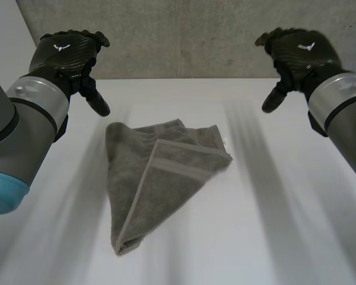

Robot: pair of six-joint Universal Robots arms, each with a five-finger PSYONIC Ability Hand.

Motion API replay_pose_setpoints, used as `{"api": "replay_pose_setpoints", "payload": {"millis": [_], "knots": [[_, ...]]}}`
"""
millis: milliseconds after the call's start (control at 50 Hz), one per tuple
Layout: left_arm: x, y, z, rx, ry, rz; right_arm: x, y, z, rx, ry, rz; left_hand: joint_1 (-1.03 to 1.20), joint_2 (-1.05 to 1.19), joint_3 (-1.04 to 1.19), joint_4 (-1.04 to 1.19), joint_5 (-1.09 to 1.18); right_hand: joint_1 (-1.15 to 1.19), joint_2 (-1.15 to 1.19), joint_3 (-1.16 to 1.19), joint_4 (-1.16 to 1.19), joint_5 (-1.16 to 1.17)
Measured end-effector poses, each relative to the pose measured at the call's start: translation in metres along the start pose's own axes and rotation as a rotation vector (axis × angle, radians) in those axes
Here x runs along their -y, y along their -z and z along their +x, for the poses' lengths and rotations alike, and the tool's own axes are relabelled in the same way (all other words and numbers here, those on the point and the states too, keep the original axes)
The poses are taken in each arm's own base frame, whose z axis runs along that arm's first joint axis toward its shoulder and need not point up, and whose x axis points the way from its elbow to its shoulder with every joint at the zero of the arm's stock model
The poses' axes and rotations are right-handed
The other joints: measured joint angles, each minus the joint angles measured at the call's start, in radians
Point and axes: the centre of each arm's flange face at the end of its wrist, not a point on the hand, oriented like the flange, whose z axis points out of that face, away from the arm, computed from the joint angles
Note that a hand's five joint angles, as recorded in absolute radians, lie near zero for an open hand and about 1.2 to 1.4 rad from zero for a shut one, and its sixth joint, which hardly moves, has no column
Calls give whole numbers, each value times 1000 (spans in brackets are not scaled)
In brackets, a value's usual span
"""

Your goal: Fold the towel.

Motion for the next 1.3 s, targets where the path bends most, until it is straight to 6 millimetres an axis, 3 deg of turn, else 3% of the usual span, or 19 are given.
{"api": "replay_pose_setpoints", "payload": {"millis": [80,200,340,440,620,660,720,760,800,820,960,1080,1180,1300], "knots": [[-4,-2,-1,-5,-6,-3,-14,-2,-12,72,21,-49,0,0,0,0,0,0,0,1,0,0],[-24,-18,-1,-63,-61,-10,-39,-6,-56,291,75,-105,0,0,0,0,-5,0,0,0,0,0],[-77,-50,2,-171,-191,-59,-78,-16,-120,518,154,-132,0,0,0,0,-17,0,0,1,0,0],[-117,-62,7,-228,-283,-119,-106,-19,-155,603,221,-145,-1,-1,-1,0,-22,0,0,1,0,0],[-171,-70,10,-281,-425,-227,-148,-18,-195,686,337,-158,8,9,8,7,-7,0,0,1,0,0],[-181,-69,11,-293,-454,-250,-155,-17,-201,696,361,-161,154,155,163,160,147,50,33,33,27,51],[-187,-68,12,-300,-471,-266,-158,-16,-203,697,374,-162,458,433,445,450,436,273,252,234,226,264],[-191,-67,12,-303,-479,-277,-157,-17,-202,684,381,-161,809,791,803,821,786,642,637,623,617,631],[-193,-66,12,-304,-480,-284,-156,-19,-199,662,385,-162,1087,1069,1069,1083,1053,823,827,811,813,838],[-193,-65,12,-304,-480,-288,-153,-21,-196,635,388,-160,1122,1153,1168,1162,1133,925,941,920,923,945],[-191,-55,14,-311,-478,-311,-125,-24,-173,472,405,-136,1122,1178,1219,1185,1147,1058,1030,1056,1074,1075],[-179,-32,20,-333,-474,-323,-107,-7,-141,381,410,-169,1122,1178,1220,1185,1147,1063,1030,1059,1074,1074],[-171,-3,30,-374,-466,-330,-109,16,-118,363,409,-238,1122,1178,1221,1185,1147,1065,1039,1065,1074,1074],[-160,27,43,-414,-457,-304,-118,51,-106,399,405,-311,1120,1170,1203,1175,1144,1020,996,1013,1009,1029]]}}
